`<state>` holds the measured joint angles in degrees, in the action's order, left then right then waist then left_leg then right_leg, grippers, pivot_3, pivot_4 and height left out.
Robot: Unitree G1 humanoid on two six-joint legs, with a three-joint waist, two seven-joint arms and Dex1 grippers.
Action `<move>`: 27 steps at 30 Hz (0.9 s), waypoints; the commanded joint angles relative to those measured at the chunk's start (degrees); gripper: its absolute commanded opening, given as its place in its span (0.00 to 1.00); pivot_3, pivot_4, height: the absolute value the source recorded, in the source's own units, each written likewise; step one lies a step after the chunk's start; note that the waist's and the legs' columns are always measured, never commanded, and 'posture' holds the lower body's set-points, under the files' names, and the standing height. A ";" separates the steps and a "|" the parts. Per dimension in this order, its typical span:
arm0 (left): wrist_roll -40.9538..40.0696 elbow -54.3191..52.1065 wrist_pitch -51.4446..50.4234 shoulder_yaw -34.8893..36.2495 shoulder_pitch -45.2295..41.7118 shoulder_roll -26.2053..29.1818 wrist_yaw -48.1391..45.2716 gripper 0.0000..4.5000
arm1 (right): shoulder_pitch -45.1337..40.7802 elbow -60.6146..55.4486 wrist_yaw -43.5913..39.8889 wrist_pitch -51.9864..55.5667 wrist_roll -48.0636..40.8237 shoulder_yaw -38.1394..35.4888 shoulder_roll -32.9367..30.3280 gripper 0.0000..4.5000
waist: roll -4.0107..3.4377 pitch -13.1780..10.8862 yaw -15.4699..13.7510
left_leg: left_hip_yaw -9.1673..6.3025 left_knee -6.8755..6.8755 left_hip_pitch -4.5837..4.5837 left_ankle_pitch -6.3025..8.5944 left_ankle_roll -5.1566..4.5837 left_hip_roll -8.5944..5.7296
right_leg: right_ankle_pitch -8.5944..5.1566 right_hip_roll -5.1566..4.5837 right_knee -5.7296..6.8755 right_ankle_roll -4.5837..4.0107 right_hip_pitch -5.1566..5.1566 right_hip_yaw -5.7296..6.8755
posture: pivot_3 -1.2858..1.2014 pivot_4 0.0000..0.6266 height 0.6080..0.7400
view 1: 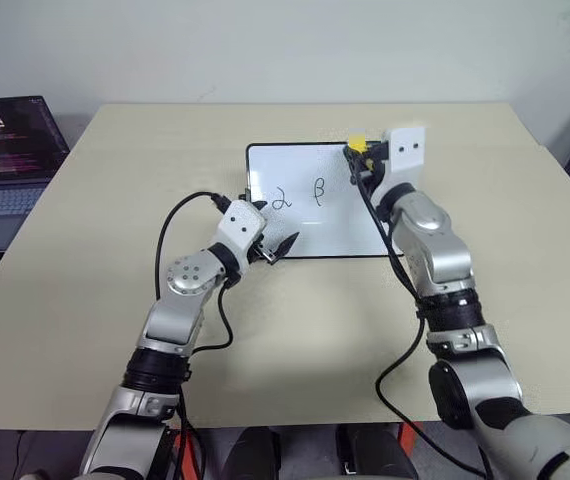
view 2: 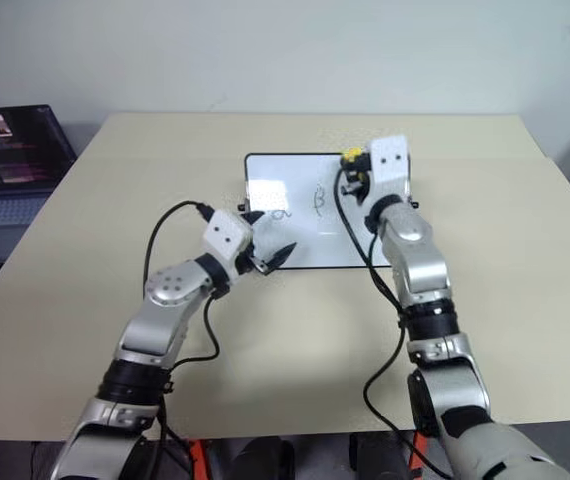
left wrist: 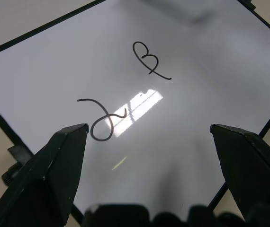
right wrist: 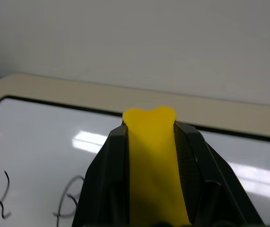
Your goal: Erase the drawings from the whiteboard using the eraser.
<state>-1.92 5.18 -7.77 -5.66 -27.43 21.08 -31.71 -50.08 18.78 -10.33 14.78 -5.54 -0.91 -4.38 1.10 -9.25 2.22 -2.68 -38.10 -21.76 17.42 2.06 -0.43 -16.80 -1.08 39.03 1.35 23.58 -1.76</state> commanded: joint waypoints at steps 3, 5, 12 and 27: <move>0.16 -0.30 1.97 0.41 -1.46 0.28 -0.16 1.00 | -3.05 5.01 -0.17 -6.10 0.70 0.87 2.14 0.24 | 0.00 0.00 -0.01 | 0.02 -0.01 -0.04 -0.01 0.02 -0.02 | 0.00 -0.02 -0.02 0.00 0.00 -0.02 | 0.52 0.24 1.00; 0.24 -0.41 1.95 0.33 -1.49 0.25 -0.14 1.00 | -2.94 6.03 -0.43 -7.07 0.85 1.38 2.78 0.24 | 0.00 0.00 -0.01 | 0.02 -0.02 -0.06 -0.02 0.03 -0.02 | 0.00 -0.03 -0.03 0.00 0.00 -0.02 | 0.52 0.24 1.00; 0.33 -1.91 1.43 0.48 -0.76 0.34 0.19 1.00 | -0.49 8.77 -0.75 -8.77 2.26 3.00 3.10 0.24 | 0.00 0.00 -0.03 | 0.01 -0.03 -0.06 -0.02 0.03 -0.02 | 0.00 -0.03 0.00 0.00 0.02 -0.01 | 0.52 0.24 1.00; 0.29 -3.03 0.56 0.88 -0.98 0.16 0.92 1.00 | 10.95 2.62 -3.19 -2.78 6.18 6.40 -1.18 0.24 | 0.01 0.10 -0.36 | -0.05 -0.63 0.06 0.09 -0.15 -0.03 | 0.05 -0.03 0.48 0.00 -0.17 0.00 | 0.52 0.24 1.00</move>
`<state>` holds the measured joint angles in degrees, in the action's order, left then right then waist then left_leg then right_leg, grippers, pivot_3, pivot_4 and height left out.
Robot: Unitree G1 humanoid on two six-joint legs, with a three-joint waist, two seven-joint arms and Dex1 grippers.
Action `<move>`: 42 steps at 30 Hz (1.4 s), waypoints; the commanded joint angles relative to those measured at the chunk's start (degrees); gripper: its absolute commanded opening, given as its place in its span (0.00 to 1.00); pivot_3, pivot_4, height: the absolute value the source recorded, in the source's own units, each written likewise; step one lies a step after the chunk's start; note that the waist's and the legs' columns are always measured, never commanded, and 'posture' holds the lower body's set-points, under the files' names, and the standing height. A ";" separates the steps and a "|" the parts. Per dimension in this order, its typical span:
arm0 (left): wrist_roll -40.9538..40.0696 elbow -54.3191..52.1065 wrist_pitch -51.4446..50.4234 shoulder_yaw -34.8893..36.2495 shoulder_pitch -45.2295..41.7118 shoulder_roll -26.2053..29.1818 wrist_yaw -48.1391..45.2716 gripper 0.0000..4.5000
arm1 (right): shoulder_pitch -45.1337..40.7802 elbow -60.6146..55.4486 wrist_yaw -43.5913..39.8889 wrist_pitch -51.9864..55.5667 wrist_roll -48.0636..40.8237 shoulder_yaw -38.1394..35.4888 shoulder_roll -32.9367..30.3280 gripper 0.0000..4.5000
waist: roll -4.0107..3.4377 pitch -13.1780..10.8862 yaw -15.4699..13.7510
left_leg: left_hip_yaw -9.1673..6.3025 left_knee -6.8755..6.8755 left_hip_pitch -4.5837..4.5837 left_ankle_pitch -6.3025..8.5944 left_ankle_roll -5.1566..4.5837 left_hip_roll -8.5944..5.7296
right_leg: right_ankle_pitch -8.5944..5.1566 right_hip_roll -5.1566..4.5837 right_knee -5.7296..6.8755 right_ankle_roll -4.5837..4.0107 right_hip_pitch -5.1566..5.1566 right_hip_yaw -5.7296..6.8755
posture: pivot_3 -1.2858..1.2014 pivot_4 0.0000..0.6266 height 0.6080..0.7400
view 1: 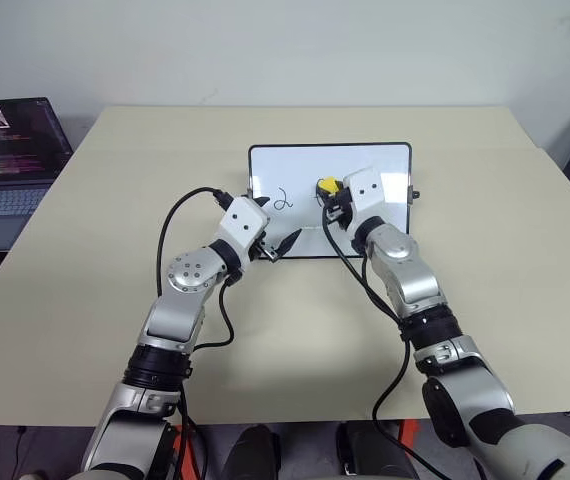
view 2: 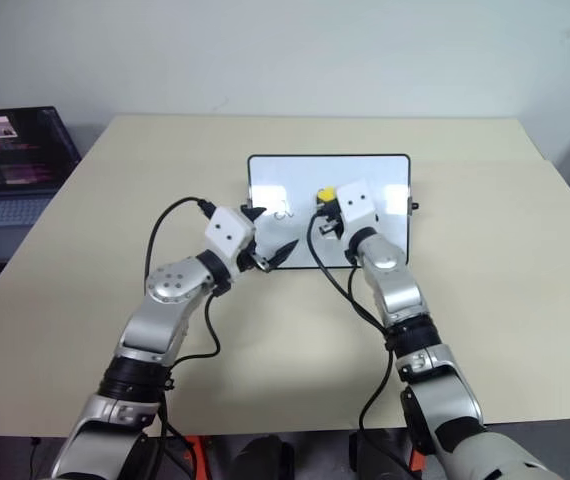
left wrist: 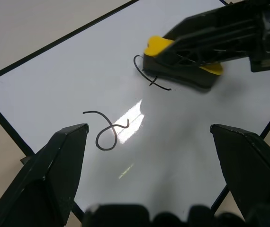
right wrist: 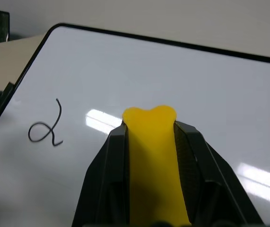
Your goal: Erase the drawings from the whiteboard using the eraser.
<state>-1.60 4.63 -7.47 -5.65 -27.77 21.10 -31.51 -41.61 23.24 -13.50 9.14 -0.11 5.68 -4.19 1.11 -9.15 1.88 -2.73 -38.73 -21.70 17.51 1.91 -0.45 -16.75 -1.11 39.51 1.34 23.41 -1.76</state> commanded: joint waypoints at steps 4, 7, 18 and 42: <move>-0.23 -2.55 0.27 1.20 -0.18 0.42 0.84 1.00 | 8.12 -9.01 -1.16 6.47 1.26 0.37 -3.51 0.24 | 0.00 0.00 -0.21 | -0.05 -0.12 0.07 0.00 -0.01 -0.02 | 0.01 0.00 0.17 0.01 -0.08 0.02 | 0.52 0.24 1.00; -0.33 -2.67 0.20 1.37 0.04 0.62 0.90 1.00 | 12.20 -15.42 -2.65 9.75 1.10 0.44 -5.19 0.24 | 0.01 0.00 -0.25 | -0.10 -0.15 0.13 0.00 -0.01 -0.03 | 0.01 0.00 0.17 0.01 -0.17 0.06 | 0.52 0.24 1.00; -0.37 -2.36 0.24 1.35 0.26 0.59 0.82 1.00 | -3.04 -12.44 -0.66 11.14 -0.34 -2.20 -2.41 0.24 | -0.01 -0.04 0.24 | -0.04 -0.11 0.21 0.00 -0.01 0.01 | 0.01 0.07 0.33 0.01 -0.08 -0.01 | 0.52 0.24 1.00; -0.31 -7.63 -2.95 2.66 3.21 1.28 2.80 1.00 | 0.33 3.07 -3.65 -1.06 6.02 4.33 -1.11 0.24 | 0.00 -0.01 -0.06 | -0.05 -0.11 -0.07 0.01 -0.02 0.00 | 0.02 0.02 0.14 0.00 0.07 0.02 | 0.52 0.24 1.00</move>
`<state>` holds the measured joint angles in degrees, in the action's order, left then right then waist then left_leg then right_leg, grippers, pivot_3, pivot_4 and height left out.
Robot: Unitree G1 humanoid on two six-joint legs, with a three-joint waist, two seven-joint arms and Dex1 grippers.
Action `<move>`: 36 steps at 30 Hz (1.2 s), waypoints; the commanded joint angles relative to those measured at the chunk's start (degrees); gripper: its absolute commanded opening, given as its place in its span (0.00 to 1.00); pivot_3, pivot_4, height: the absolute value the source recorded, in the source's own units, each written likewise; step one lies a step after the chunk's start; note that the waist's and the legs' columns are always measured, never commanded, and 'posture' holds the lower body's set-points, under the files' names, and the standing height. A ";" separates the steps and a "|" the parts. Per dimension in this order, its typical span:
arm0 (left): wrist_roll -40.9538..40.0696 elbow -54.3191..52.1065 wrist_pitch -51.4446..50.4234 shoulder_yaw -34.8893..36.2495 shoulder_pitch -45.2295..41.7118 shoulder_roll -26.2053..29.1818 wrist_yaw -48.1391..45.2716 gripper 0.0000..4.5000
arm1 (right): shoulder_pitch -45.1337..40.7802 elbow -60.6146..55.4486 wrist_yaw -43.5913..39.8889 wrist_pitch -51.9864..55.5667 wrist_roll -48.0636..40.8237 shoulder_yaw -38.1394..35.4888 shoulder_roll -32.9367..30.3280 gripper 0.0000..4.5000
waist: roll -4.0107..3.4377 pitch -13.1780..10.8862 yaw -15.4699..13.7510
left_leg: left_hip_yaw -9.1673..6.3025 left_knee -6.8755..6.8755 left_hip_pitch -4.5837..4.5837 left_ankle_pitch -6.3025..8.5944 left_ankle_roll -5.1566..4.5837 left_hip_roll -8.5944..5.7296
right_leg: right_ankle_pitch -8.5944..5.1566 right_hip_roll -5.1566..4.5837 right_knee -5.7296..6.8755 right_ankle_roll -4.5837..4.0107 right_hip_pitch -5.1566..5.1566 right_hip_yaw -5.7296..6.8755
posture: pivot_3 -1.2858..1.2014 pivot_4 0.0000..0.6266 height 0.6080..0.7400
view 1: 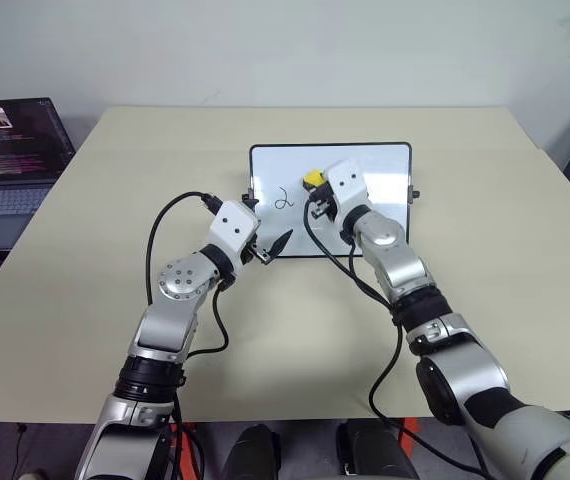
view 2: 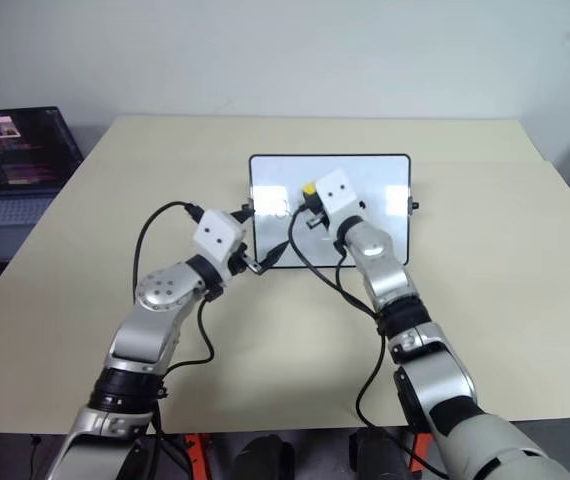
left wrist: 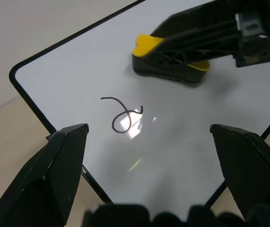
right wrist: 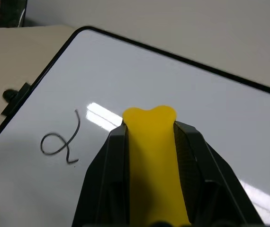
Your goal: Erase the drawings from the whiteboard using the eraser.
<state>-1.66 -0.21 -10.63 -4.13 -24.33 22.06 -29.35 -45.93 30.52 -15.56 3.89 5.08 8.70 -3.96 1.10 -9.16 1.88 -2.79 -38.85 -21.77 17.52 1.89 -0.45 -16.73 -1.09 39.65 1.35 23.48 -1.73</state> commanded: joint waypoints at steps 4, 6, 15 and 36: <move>-0.35 -2.70 0.19 1.22 -0.22 0.46 0.60 1.00 | 10.89 -12.27 -2.62 8.55 1.12 1.58 -3.41 0.24 | 0.01 0.01 -0.12 | -0.02 -0.04 0.06 0.00 0.00 0.00 | 0.01 0.00 0.03 0.01 -0.09 0.01 | 0.52 0.24 1.00; -0.39 -2.48 0.27 1.22 -0.34 0.54 0.47 1.00 | 12.89 -14.99 -3.09 10.14 1.10 1.50 -4.51 0.24 | 0.01 0.01 -0.16 | -0.04 -0.05 0.11 0.00 -0.01 -0.01 | 0.01 0.00 0.05 0.01 -0.14 0.02 | 0.52 0.24 1.00; -0.34 -0.83 0.98 0.47 -1.95 0.05 0.04 1.00 | 9.03 -19.72 -2.37 14.21 -1.25 -1.85 -5.52 0.24 | 0.01 -0.01 -0.14 | -0.03 -0.05 0.33 -0.01 0.00 -0.03 | 0.01 0.01 0.16 0.00 -0.29 0.01 | 0.52 0.24 1.00; -0.24 -1.36 0.69 0.33 -1.98 -0.80 0.30 1.00 | -5.27 5.29 3.02 0.75 0.85 -1.10 0.78 0.24 | 0.00 -0.02 0.03 | 0.00 0.05 -0.13 0.00 0.00 0.00 | 0.04 -0.01 -0.21 -0.02 0.08 0.03 | 0.52 0.24 1.00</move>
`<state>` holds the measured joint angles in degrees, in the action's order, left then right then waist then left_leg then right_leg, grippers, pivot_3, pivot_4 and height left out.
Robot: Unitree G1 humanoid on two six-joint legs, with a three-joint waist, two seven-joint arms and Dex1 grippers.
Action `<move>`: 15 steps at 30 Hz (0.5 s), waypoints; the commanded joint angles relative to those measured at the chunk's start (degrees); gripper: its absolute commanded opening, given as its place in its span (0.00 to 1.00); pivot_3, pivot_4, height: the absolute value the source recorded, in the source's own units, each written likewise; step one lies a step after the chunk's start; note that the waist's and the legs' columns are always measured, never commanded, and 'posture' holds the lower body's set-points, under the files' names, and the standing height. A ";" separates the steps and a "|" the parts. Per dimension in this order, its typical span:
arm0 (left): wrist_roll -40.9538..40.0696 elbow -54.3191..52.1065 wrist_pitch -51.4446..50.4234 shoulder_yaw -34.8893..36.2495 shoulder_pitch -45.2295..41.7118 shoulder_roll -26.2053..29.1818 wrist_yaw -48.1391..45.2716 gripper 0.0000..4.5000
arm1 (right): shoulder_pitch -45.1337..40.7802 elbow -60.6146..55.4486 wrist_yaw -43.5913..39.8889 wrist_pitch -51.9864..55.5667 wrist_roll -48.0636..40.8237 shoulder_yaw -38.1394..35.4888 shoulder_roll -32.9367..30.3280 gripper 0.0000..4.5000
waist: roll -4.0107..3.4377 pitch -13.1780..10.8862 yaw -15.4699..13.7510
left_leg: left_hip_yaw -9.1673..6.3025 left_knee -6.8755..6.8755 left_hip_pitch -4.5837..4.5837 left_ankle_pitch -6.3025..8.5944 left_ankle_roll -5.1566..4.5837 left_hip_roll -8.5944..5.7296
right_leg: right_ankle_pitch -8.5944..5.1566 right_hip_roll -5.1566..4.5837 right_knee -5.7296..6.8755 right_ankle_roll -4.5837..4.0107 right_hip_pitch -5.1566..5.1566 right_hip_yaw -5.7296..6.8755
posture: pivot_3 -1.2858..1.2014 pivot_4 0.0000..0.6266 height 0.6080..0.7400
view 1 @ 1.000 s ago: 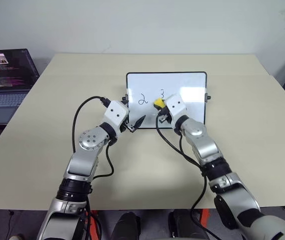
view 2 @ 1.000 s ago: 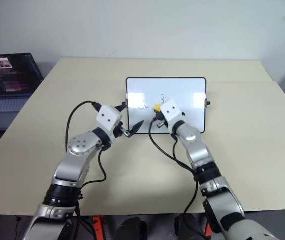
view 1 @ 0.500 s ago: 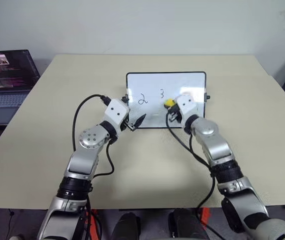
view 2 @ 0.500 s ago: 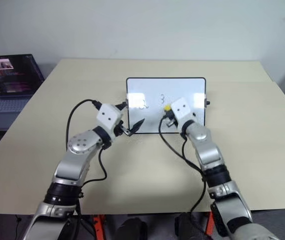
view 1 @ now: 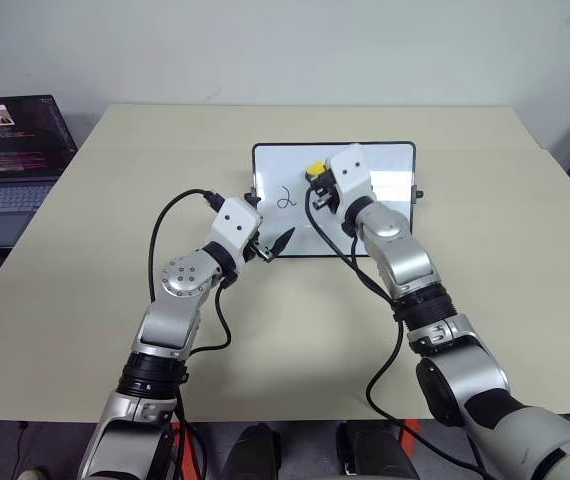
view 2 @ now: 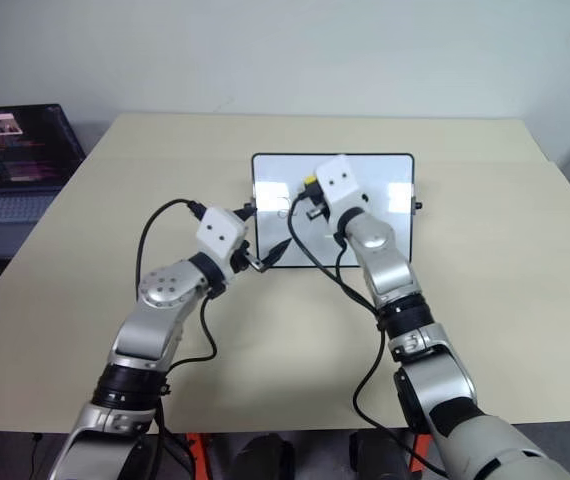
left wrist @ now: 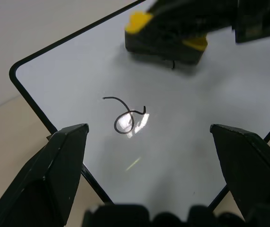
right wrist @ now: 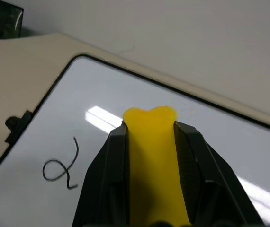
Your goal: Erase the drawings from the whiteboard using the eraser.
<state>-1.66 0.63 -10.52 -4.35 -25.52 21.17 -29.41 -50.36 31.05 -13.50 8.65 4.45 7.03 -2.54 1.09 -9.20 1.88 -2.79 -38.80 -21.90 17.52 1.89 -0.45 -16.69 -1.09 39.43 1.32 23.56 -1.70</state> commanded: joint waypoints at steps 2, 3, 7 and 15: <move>-0.24 -2.53 0.38 0.61 -0.59 0.04 0.46 1.00 | -0.89 8.46 1.60 -6.14 1.94 0.39 -0.95 0.24 | 0.01 0.01 0.04 | 0.01 0.00 0.07 0.00 0.00 0.00 | 0.00 0.00 0.02 0.00 -0.05 -0.01 | 0.52 0.24 1.00; -0.19 -2.67 0.28 0.56 -0.46 0.00 0.53 1.00 | -0.76 10.24 2.09 -6.45 1.81 -0.03 -1.13 0.24 | 0.01 0.01 0.04 | 0.02 -0.01 0.12 0.00 -0.01 0.00 | 0.00 0.00 0.06 0.00 -0.07 -0.02 | 0.52 0.24 1.00; -0.19 -2.88 0.09 0.65 -0.26 -0.06 0.70 1.00 | -0.40 12.19 2.06 -8.02 1.61 -0.18 -2.12 0.24 | 0.03 0.03 -0.10 | 0.00 -0.02 0.45 0.00 -0.01 0.00 | 0.01 0.00 0.19 -0.01 -0.38 -0.01 | 0.52 0.24 1.00; -0.24 -1.75 0.53 0.57 -1.23 -0.26 0.56 1.00 | -0.94 12.40 2.50 -8.03 1.31 -0.82 -3.75 0.24 | 0.04 0.03 -0.20 | -0.01 -0.09 0.60 -0.02 -0.02 -0.03 | 0.07 0.00 0.39 -0.02 -0.48 -0.02 | 0.52 0.24 1.00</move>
<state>-1.67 0.16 -10.79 -4.31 -25.45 21.06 -29.30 -52.34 41.63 -12.22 -0.89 5.52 7.95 -4.56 1.13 -9.17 1.68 -2.80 -38.88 -21.29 17.50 1.87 -0.48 -16.62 -1.09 39.84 1.31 23.07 -1.72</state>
